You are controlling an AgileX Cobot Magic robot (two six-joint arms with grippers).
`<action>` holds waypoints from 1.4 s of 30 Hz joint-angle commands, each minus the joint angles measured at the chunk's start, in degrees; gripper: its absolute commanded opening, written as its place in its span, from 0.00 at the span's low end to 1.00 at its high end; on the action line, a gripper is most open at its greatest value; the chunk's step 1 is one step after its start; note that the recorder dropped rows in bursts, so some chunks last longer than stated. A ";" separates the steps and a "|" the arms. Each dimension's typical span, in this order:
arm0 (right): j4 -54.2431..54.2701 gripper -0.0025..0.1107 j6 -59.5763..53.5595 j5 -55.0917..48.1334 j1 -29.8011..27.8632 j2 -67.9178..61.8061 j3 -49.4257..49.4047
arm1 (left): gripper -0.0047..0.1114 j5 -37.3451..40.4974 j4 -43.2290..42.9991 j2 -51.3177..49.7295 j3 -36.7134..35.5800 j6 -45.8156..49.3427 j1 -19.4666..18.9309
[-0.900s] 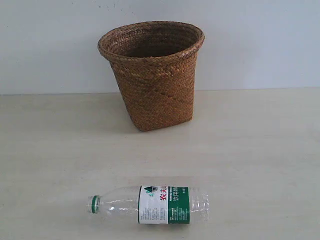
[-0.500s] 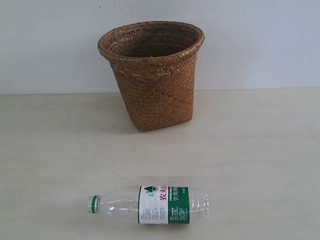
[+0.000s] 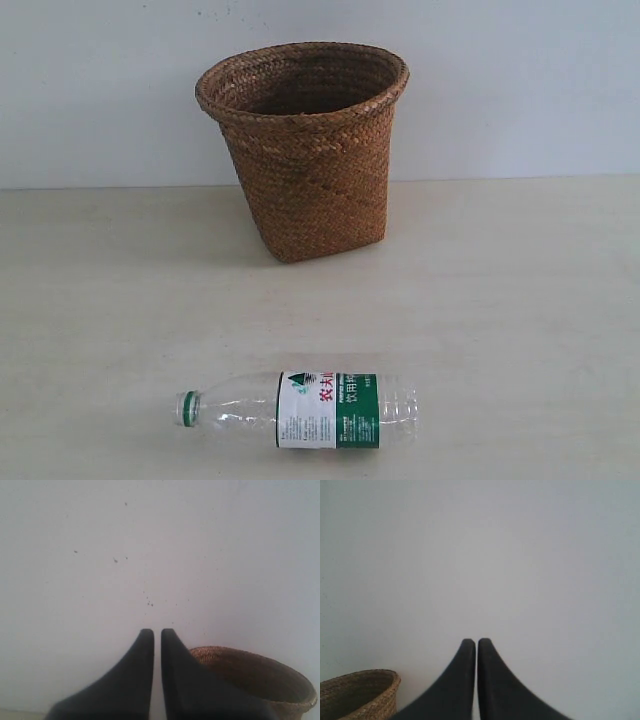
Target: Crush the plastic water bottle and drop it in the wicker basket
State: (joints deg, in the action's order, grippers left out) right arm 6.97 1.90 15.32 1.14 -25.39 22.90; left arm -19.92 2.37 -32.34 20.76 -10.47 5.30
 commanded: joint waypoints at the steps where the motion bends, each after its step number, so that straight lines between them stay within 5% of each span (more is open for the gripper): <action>1: -0.29 0.02 -2.41 -0.58 0.09 -9.60 5.87 | 0.08 0.44 -0.47 -10.14 4.87 -0.64 -0.09; 7: -0.43 0.02 -4.59 -3.01 0.09 -24.14 13.86 | 0.08 3.90 -4.73 -24.53 14.81 -0.15 -0.09; 14: -0.43 0.02 -12.67 -16.00 0.09 -34.83 24.20 | 0.08 24.68 -16.85 -35.10 26.58 0.28 -0.09; 19: -1.50 0.02 -16.17 -27.54 0.09 -39.79 30.65 | 0.08 36.54 -15.59 -39.00 31.22 7.78 -0.09; 23: 0.82 0.02 -24.94 -40.85 0.09 -44.38 35.93 | 0.08 46.06 -2.00 -42.41 34.72 27.55 0.03; 26: 9.16 0.02 -37.18 -50.89 0.09 -47.34 38.84 | 0.08 51.62 12.84 -44.71 35.38 51.22 1.17; 30: 23.65 0.02 -51.67 -59.23 0.09 -50.32 40.72 | 0.08 57.83 25.09 -47.98 35.47 68.03 2.82; 36: 30.80 0.02 -60.05 -64.54 4.30 -53.25 41.22 | 0.08 66.14 28.45 -52.23 35.47 85.34 6.89; 42: 30.80 0.02 -60.98 -66.28 13.33 -56.87 41.22 | 0.08 67.99 28.45 -55.86 35.47 92.74 11.50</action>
State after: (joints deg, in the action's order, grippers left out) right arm 37.28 -58.23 -49.83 11.35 -80.75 63.84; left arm 46.66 29.90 -86.89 55.94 78.21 14.97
